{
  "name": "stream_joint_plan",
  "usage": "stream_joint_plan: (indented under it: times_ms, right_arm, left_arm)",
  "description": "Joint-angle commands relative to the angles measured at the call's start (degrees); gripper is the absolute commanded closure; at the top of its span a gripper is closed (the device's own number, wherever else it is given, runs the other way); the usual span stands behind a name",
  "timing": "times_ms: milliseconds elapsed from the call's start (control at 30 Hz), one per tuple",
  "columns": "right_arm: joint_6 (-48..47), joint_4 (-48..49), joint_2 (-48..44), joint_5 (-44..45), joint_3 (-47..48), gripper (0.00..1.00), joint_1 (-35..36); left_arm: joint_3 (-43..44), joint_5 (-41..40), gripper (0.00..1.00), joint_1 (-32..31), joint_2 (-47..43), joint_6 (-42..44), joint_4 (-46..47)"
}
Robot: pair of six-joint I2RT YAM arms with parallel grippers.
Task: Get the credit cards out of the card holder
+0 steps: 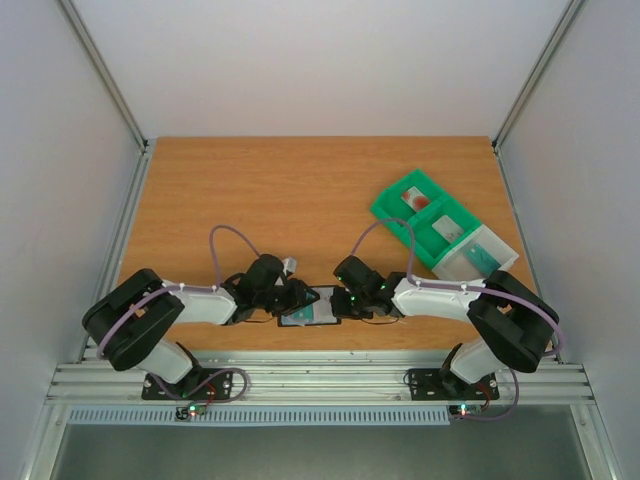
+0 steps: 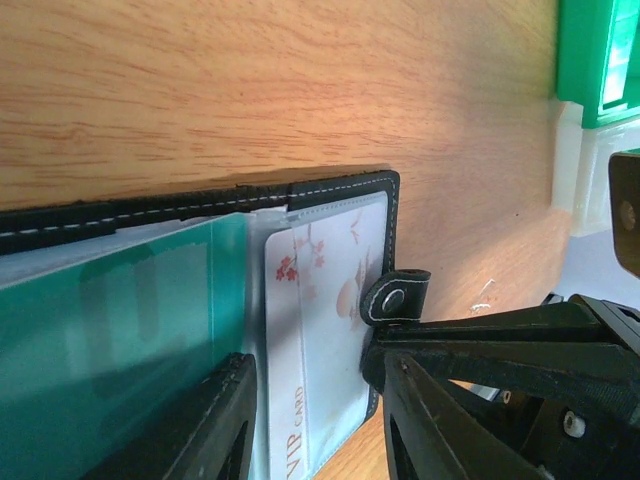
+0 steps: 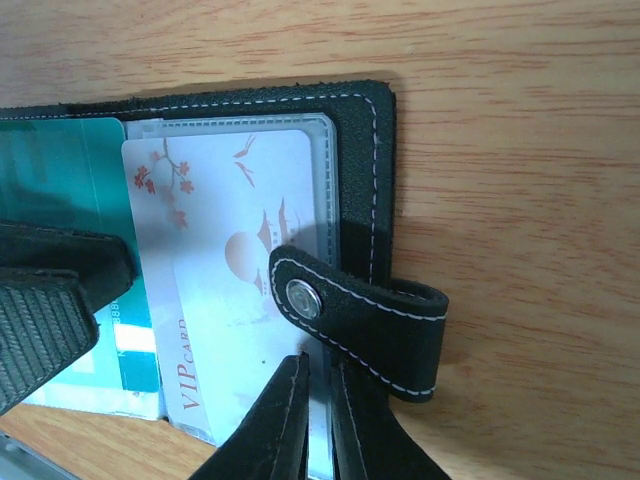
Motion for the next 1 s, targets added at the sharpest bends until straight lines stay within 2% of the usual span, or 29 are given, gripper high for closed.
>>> stream_joint_plan:
  times_ms: [0, 267, 433, 967]
  right_arm:
    - [1.3, 0.9, 1.1, 0.5, -1.9, 0.90, 0.3]
    - [2.0, 2.2, 1.0, -0.1, -2.4, 0.91, 0.3]
    - [2.2, 2.3, 1.0, -0.1, -2.6, 0.91, 0.3]
    - [2.3, 1.4, 1.0, 1.1, -3.2, 0.91, 0.3]
  left_arm:
    - [-2.1, -0.2, 0.65, -0.1, 2.6, -1.5, 2.0]
    - [-2.6, -0.1, 0.79, -0.1, 2.5, -2.2, 4.0]
    - [-2.7, 0.4, 0.99, -0.2, 2.6, -2.2, 5.0]
    - [-3.4, -1.3, 1.00, 0.3, -5.8, 0.7, -2.7]
